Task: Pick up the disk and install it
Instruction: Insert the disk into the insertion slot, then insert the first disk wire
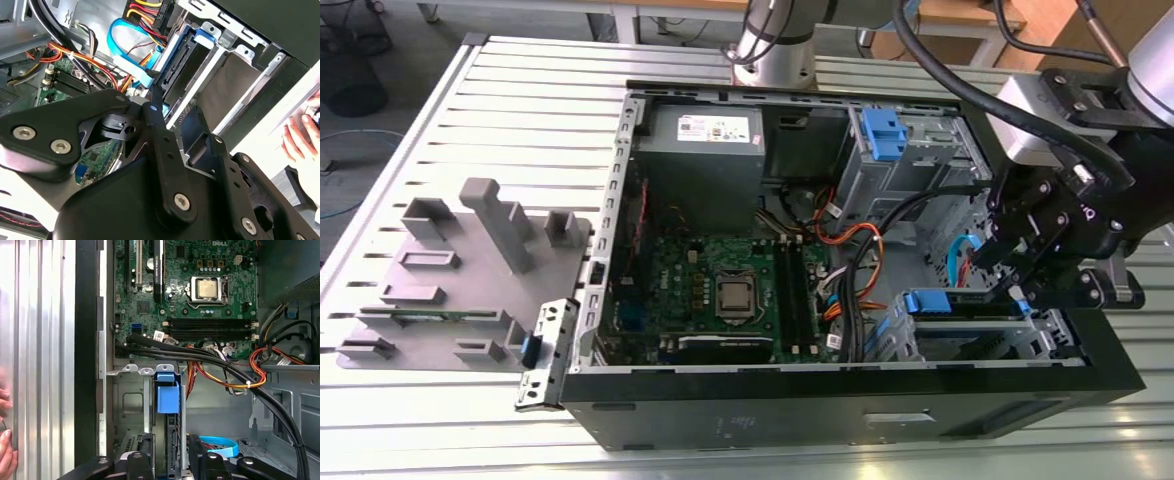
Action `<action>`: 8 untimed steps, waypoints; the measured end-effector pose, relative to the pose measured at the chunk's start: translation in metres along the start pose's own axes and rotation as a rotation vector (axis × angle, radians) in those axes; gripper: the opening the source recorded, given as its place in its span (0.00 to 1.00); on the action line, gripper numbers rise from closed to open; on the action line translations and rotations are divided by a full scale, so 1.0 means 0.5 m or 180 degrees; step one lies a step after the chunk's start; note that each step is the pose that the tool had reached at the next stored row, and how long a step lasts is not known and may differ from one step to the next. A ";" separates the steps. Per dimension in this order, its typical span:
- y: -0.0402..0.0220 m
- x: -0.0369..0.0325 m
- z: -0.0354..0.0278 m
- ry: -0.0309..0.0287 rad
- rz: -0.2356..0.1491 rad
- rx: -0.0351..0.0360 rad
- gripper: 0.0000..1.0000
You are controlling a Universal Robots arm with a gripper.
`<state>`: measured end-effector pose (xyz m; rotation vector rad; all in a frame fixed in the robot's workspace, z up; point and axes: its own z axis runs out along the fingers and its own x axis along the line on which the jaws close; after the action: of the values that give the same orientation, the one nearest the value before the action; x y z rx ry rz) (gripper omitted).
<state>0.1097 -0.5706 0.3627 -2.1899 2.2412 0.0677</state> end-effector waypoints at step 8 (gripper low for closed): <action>-0.001 0.000 0.003 0.0000 -0.0016 -0.0001 0.42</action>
<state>0.1103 -0.5705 0.3611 -2.1956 2.2357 0.0678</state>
